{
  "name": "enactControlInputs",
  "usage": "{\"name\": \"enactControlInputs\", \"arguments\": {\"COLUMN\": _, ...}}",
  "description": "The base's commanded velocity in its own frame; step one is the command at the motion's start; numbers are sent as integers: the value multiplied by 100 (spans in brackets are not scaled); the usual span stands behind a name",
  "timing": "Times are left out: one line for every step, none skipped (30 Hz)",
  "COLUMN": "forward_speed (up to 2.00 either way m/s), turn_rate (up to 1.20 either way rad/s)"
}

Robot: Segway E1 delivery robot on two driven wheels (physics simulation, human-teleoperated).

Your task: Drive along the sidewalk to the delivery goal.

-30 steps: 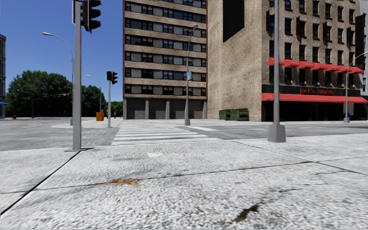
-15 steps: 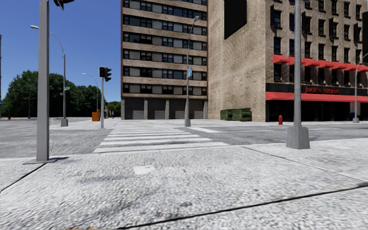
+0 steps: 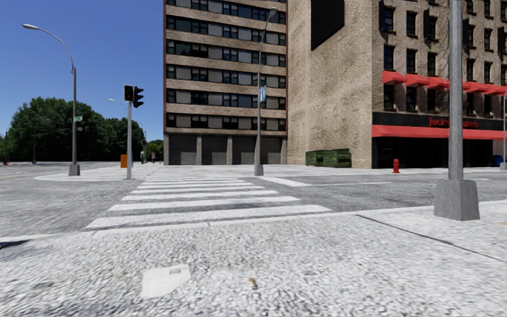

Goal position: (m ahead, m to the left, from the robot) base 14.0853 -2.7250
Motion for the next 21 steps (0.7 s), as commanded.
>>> {"name": "enactControlInputs", "arguments": {"forward_speed": 200, "turn_rate": 0}}
{"name": "enactControlInputs", "arguments": {"forward_speed": 200, "turn_rate": 0}}
{"name": "enactControlInputs", "arguments": {"forward_speed": 200, "turn_rate": 0}}
{"name": "enactControlInputs", "arguments": {"forward_speed": 200, "turn_rate": 0}}
{"name": "enactControlInputs", "arguments": {"forward_speed": 200, "turn_rate": 0}}
{"name": "enactControlInputs", "arguments": {"forward_speed": 200, "turn_rate": 0}}
{"name": "enactControlInputs", "arguments": {"forward_speed": 200, "turn_rate": 0}}
{"name": "enactControlInputs", "arguments": {"forward_speed": 200, "turn_rate": 0}}
{"name": "enactControlInputs", "arguments": {"forward_speed": 200, "turn_rate": 0}}
{"name": "enactControlInputs", "arguments": {"forward_speed": 200, "turn_rate": 0}}
{"name": "enactControlInputs", "arguments": {"forward_speed": 200, "turn_rate": 0}}
{"name": "enactControlInputs", "arguments": {"forward_speed": 200, "turn_rate": 0}}
{"name": "enactControlInputs", "arguments": {"forward_speed": 200, "turn_rate": 0}}
{"name": "enactControlInputs", "arguments": {"forward_speed": 200, "turn_rate": 0}}
{"name": "enactControlInputs", "arguments": {"forward_speed": 200, "turn_rate": 0}}
{"name": "enactControlInputs", "arguments": {"forward_speed": 200, "turn_rate": 0}}
{"name": "enactControlInputs", "arguments": {"forward_speed": 200, "turn_rate": 0}}
{"name": "enactControlInputs", "arguments": {"forward_speed": 200, "turn_rate": 0}}
{"name": "enactControlInputs", "arguments": {"forward_speed": 200, "turn_rate": 0}}
{"name": "enactControlInputs", "arguments": {"forward_speed": 200, "turn_rate": 0}}
{"name": "enactControlInputs", "arguments": {"forward_speed": 200, "turn_rate": 3}}
